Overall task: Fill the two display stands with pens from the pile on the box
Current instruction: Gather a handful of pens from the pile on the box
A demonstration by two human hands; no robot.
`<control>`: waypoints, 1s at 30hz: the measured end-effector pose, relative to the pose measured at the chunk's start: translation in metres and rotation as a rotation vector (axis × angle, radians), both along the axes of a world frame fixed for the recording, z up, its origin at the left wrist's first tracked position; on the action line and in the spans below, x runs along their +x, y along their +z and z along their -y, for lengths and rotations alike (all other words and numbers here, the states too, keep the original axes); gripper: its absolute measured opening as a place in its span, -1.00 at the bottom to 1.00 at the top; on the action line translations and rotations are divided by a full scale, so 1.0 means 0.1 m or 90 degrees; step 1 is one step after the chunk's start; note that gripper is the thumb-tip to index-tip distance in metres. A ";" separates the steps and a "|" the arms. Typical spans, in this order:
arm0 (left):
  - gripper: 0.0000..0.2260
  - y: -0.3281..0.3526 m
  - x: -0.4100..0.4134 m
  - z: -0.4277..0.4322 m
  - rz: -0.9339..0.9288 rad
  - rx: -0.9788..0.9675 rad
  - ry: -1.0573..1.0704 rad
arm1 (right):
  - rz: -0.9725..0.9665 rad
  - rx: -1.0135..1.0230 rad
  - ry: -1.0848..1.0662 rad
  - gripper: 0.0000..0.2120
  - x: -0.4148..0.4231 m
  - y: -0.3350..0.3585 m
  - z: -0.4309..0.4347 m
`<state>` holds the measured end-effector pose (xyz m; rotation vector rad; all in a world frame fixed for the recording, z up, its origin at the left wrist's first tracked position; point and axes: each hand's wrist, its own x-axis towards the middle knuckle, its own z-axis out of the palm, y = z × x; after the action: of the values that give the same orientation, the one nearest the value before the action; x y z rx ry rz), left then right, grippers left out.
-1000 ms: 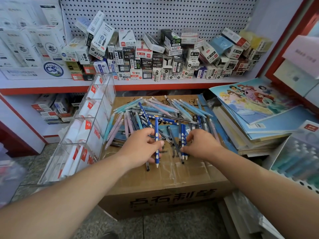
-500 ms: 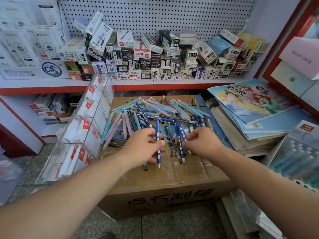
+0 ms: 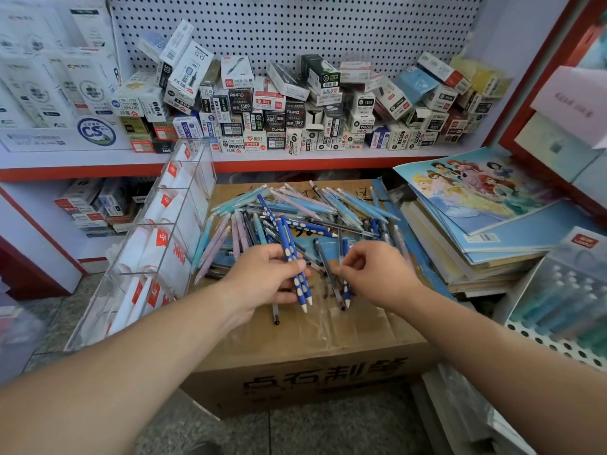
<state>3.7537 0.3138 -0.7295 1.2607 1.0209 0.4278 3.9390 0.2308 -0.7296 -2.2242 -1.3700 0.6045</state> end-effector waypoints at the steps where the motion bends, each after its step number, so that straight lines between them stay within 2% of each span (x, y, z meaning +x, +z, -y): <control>1: -0.88 0.00 0.00 0.00 -0.005 0.004 -0.002 | 0.037 -0.017 -0.019 -0.85 0.04 -0.02 -0.01; 5: -0.89 -0.01 0.00 0.02 -0.013 0.007 -0.012 | 0.092 -0.088 -0.022 -0.75 0.07 -0.12 -0.05; 8: -0.88 -0.01 0.01 0.02 -0.017 0.012 -0.025 | 0.121 -0.122 -0.025 -0.74 0.03 -0.09 -0.08; 14: -0.87 -0.01 0.01 0.04 -0.035 -0.002 -0.054 | 0.041 -0.152 -0.068 -0.80 0.11 0.00 -0.04; 17: -0.86 -0.01 0.04 0.05 -0.031 -0.014 -0.058 | -0.043 -0.095 -0.097 -0.90 0.13 -0.01 0.03; 21: -0.84 0.01 0.10 0.07 -0.010 -0.034 -0.054 | -0.260 0.051 -0.053 -0.93 -0.01 0.08 0.12; 25: -0.85 0.03 0.15 0.13 0.027 -0.058 -0.071 | -0.239 0.109 0.020 -0.94 -0.17 0.03 0.16; 30: -0.88 -0.02 0.20 0.13 0.016 -0.054 -0.058 | -0.218 0.128 0.036 -0.92 -0.13 -0.07 0.18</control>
<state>3.7734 0.3008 -0.7311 1.2179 0.9476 0.3262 3.9261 0.2128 -0.7362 -1.8284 -1.2587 0.7886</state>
